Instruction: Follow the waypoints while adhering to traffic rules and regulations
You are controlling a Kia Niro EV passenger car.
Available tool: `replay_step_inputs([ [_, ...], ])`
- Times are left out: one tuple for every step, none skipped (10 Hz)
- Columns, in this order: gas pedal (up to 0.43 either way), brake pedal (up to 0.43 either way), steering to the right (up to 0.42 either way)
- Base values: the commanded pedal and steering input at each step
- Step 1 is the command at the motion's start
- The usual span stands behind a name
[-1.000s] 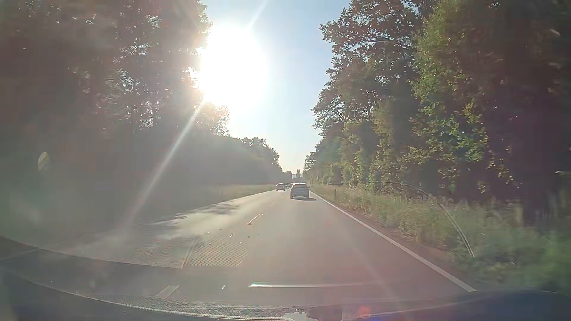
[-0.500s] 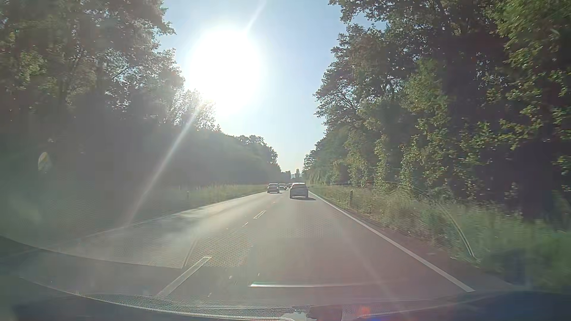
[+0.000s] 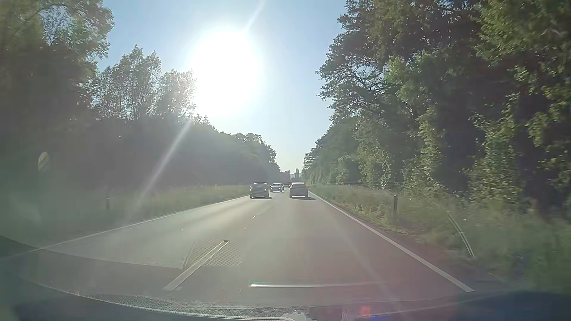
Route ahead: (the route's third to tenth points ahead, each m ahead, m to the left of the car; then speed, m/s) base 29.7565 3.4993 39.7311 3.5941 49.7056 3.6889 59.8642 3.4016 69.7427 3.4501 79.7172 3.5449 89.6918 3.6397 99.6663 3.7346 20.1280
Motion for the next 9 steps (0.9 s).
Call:
replay_step_inputs([
  [0.177, 0.0, 0.001],
  [0.177, 0.0, 0.001],
  [0.177, 0.0, 0.001],
  [0.177, 0.0, 0.001],
  [0.177, 0.0, 0.001],
  [0.169, 0.0, 0.001],
  [0.169, 0.0, 0.001],
  [0.169, 0.0, 0.001],
  [0.157, 0.0, 0.001],
])
